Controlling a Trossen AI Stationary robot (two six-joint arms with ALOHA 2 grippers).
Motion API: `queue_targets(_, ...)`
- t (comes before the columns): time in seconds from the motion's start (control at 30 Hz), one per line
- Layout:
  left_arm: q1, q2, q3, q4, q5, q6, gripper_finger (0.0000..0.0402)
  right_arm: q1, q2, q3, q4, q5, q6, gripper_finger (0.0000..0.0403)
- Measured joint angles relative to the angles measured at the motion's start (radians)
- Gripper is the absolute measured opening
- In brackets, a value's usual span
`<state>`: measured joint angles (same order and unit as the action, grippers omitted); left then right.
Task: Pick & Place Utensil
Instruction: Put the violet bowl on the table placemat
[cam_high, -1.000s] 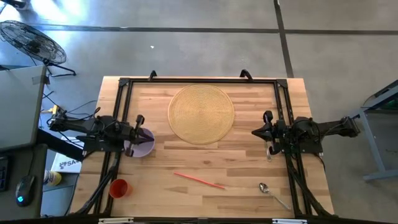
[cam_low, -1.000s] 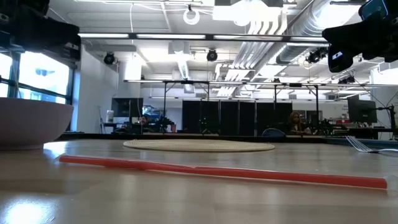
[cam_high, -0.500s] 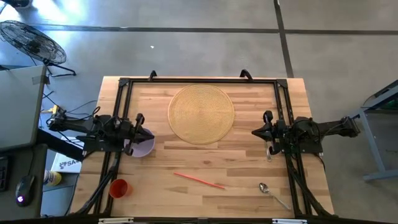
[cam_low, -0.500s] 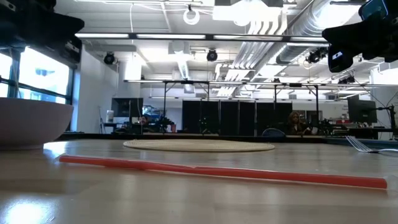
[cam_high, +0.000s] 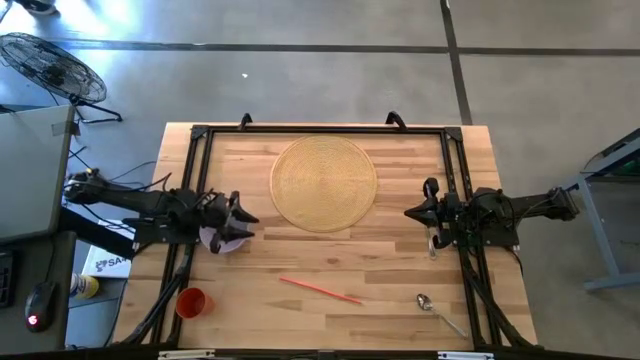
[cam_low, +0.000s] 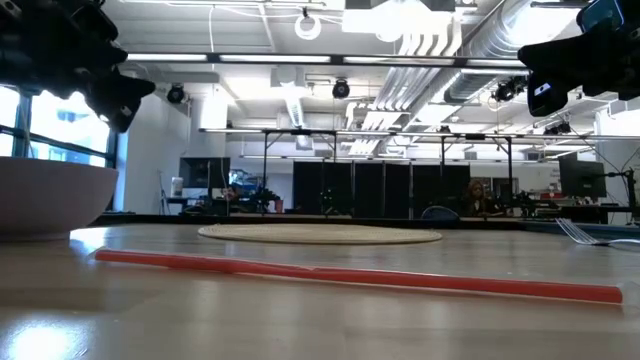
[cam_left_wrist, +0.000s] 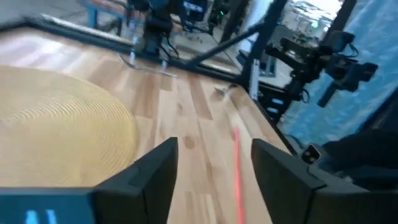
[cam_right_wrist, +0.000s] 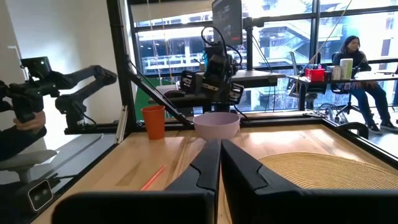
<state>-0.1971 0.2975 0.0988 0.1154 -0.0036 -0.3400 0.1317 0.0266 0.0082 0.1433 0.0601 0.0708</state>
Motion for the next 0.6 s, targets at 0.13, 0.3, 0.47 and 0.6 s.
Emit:
queue_targets(0.13,0.000,0.059,0.051,-0.011,-0.007,-0.003,0.0222,0.000,0.000,0.000,0.000,0.000,0.000,0.0006)
queue_targets(0.3,-0.001,0.155,0.117,-0.012,-0.006,0.022,0.0223,0.000,0.000,0.000,0.000,0.000,0.000,0.0005)
queue_targets(0.47,-0.080,0.263,0.180,-0.052,-0.009,0.028,0.0217,0.000,0.000,0.000,0.000,0.000,0.000,0.0005)
queue_targets(0.6,-0.212,0.342,0.235,-0.067,-0.104,0.031,0.0210,0.000,0.000,0.000,0.000,0.000,0.000,0.0005)
